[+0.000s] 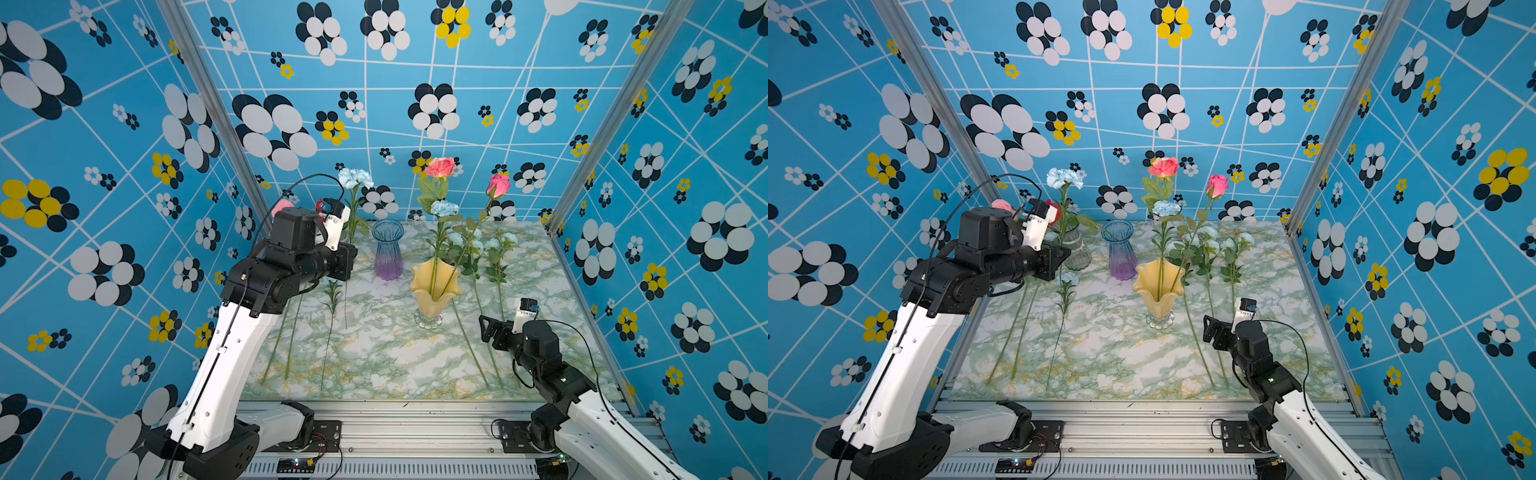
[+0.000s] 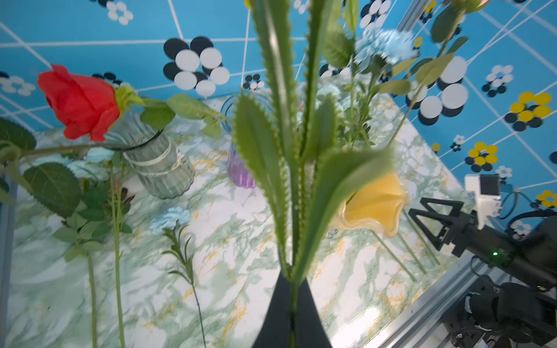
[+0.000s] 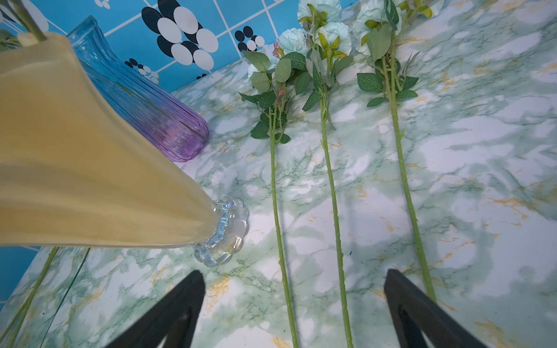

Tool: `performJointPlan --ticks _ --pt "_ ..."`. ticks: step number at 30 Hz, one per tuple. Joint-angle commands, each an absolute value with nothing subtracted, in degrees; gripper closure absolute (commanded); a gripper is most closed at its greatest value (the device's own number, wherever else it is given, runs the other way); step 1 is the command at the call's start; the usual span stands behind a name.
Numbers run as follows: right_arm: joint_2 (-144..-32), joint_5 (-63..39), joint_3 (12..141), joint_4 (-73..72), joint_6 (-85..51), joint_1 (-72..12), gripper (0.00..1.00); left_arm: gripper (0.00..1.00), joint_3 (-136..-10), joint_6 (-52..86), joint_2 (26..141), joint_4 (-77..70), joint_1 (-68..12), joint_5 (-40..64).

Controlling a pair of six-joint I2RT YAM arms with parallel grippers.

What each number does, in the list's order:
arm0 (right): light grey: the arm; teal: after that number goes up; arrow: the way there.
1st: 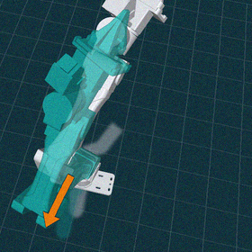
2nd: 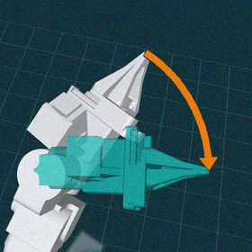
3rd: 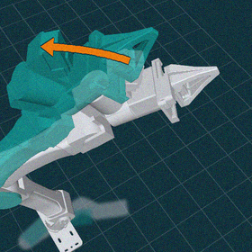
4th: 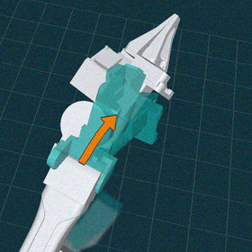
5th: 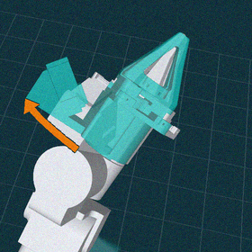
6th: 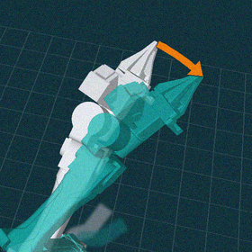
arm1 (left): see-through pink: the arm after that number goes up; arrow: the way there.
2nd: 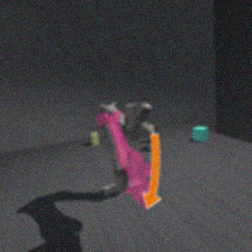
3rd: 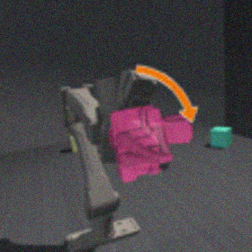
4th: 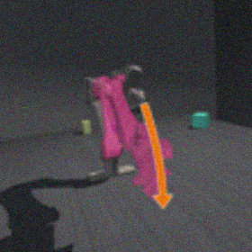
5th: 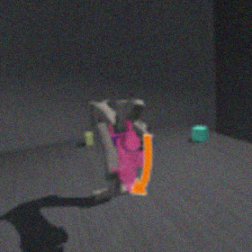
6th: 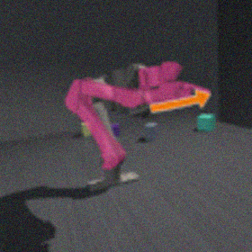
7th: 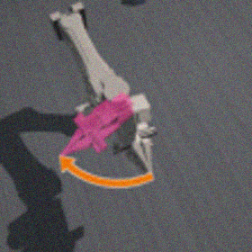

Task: Pick out blue flowers from the vase
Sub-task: Place the flower at the center of the board.

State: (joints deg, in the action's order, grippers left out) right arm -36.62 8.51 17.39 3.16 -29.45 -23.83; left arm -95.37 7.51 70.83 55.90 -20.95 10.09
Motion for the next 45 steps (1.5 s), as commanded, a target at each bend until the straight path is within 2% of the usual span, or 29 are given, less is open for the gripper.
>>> performJointPlan --ticks 1,8,14,28,45 --pt "-37.0 9.6 17.0 0.9 -30.3 -24.1 0.04 1.00 -89.0 8.8 69.8 54.9 -20.4 7.5" --pt "-37.4 9.1 17.0 0.4 -30.3 -24.1 0.04 1.00 -75.7 12.1 70.3 47.0 -18.4 10.6" --pt "-37.2 9.2 16.8 0.4 -30.3 -24.1 0.04 1.00 -70.4 12.4 73.3 44.3 -17.6 10.8" --pt "-36.8 9.1 16.4 0.3 -30.3 -24.1 0.04 1.00 -64.2 11.5 83.2 41.1 -14.7 14.8" --pt "-36.2 9.2 16.2 0.4 -30.3 -24.0 0.03 1.00 -63.9 8.5 92.5 44.6 -14.2 9.6"
